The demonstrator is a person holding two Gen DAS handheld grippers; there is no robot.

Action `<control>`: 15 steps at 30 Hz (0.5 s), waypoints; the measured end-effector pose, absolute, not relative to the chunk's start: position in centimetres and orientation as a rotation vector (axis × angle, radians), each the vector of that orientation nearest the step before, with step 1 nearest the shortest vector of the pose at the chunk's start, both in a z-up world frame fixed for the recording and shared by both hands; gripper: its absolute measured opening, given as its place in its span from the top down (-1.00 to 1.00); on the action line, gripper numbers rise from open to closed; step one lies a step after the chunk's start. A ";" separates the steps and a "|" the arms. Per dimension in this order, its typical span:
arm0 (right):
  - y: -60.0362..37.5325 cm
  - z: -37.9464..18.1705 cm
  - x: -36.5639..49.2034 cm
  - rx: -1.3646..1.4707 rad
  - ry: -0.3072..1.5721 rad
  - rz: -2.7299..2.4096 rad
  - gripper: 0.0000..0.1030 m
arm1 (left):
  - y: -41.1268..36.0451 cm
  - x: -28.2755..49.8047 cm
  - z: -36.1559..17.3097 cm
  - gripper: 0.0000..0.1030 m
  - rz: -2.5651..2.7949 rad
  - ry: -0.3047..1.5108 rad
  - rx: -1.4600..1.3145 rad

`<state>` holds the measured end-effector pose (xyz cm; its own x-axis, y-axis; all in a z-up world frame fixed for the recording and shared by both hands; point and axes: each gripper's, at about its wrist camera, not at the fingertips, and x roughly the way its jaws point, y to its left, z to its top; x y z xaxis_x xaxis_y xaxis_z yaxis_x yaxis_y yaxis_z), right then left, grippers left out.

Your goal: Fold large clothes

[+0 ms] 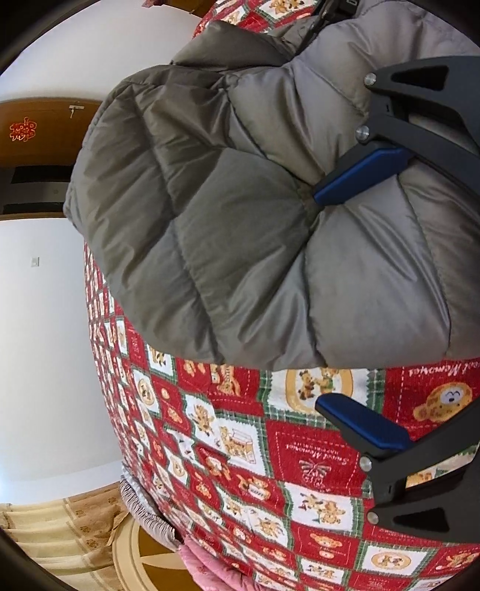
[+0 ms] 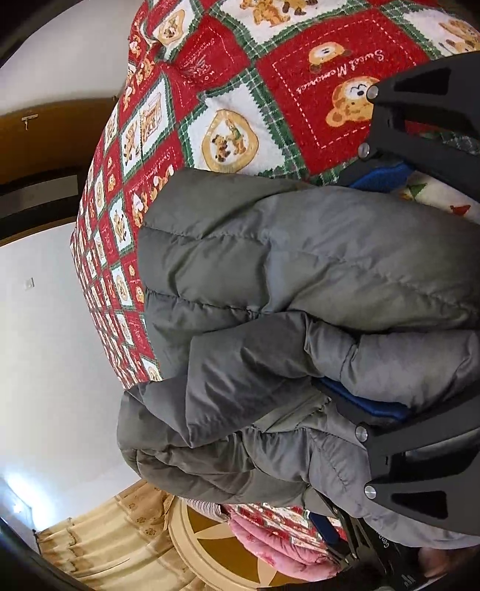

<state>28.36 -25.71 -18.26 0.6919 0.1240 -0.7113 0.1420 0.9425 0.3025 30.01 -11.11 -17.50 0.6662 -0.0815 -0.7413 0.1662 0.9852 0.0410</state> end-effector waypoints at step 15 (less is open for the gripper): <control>-25.8 -18.3 28.9 0.351 0.804 0.015 -0.45 | -11.5 30.0 -17.6 -0.81 -0.212 0.829 0.098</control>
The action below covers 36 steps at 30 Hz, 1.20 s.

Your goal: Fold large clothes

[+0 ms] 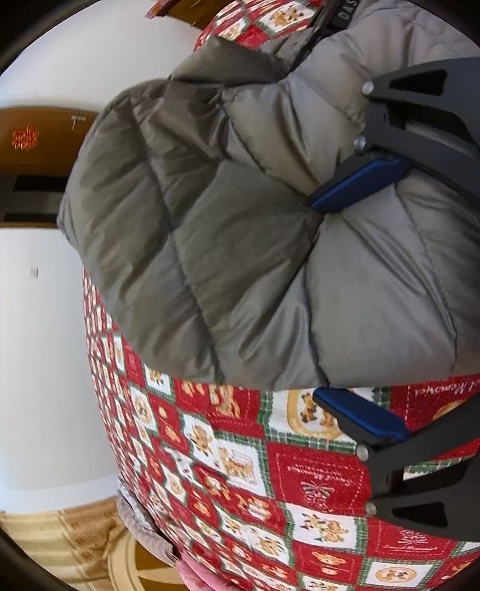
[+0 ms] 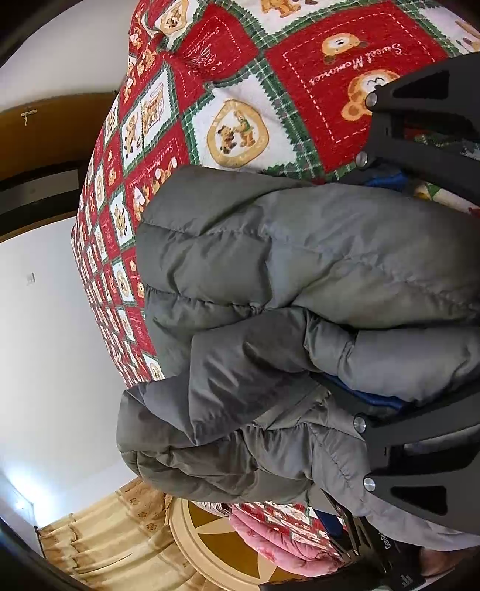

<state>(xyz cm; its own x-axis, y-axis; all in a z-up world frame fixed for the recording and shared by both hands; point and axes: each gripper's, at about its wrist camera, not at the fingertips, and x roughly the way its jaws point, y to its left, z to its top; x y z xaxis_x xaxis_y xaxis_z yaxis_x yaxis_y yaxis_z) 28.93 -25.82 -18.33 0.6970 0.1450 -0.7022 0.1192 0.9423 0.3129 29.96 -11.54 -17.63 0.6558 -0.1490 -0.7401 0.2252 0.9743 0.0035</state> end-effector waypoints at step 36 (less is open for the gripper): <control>-23.8 -13.9 27.7 0.436 0.715 0.217 0.73 | -10.5 24.9 -9.7 0.68 -0.219 0.615 0.230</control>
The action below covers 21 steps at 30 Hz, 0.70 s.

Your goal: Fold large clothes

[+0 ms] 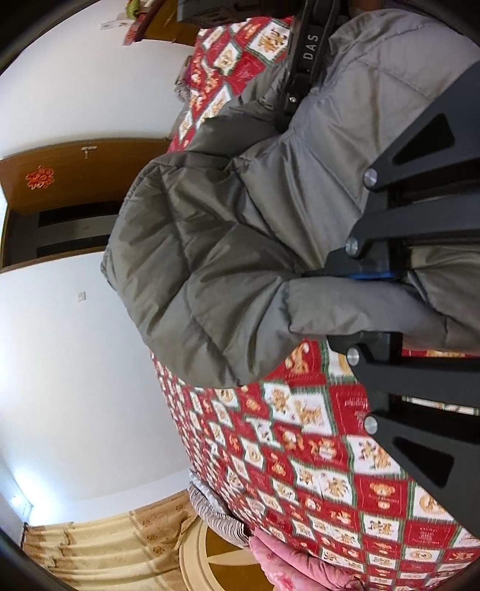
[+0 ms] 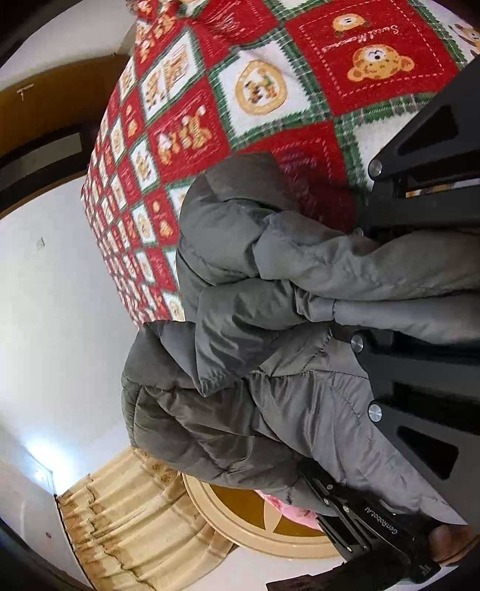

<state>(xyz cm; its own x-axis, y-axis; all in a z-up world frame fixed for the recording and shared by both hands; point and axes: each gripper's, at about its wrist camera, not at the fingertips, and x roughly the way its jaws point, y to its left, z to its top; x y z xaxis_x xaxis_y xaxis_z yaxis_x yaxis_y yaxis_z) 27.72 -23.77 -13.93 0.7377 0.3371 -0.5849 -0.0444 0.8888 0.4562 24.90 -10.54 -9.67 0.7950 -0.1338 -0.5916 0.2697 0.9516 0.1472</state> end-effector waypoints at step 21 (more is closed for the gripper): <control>-19.0 -9.8 29.5 0.277 0.690 0.453 0.73 | 2.8 23.2 -7.1 0.70 0.005 0.570 0.098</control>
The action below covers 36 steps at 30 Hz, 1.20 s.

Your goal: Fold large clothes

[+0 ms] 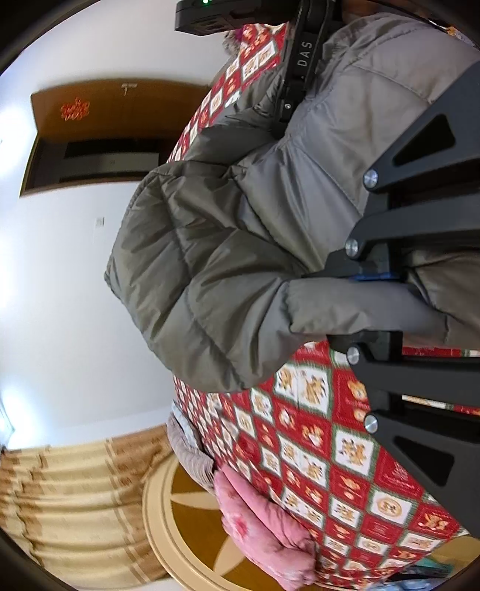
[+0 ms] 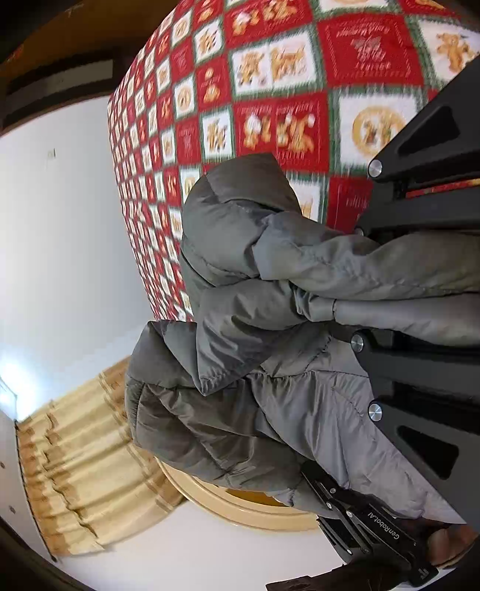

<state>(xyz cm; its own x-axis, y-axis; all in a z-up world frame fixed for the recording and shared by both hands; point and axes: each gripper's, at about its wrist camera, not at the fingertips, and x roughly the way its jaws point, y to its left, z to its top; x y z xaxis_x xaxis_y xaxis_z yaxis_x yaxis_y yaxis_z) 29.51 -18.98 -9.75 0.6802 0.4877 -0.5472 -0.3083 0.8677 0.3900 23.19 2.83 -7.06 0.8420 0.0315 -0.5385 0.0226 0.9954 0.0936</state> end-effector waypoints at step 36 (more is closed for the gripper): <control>-7.7 -13.0 31.5 0.052 0.807 0.654 0.73 | 15.7 20.2 -11.3 0.70 0.195 0.634 -0.088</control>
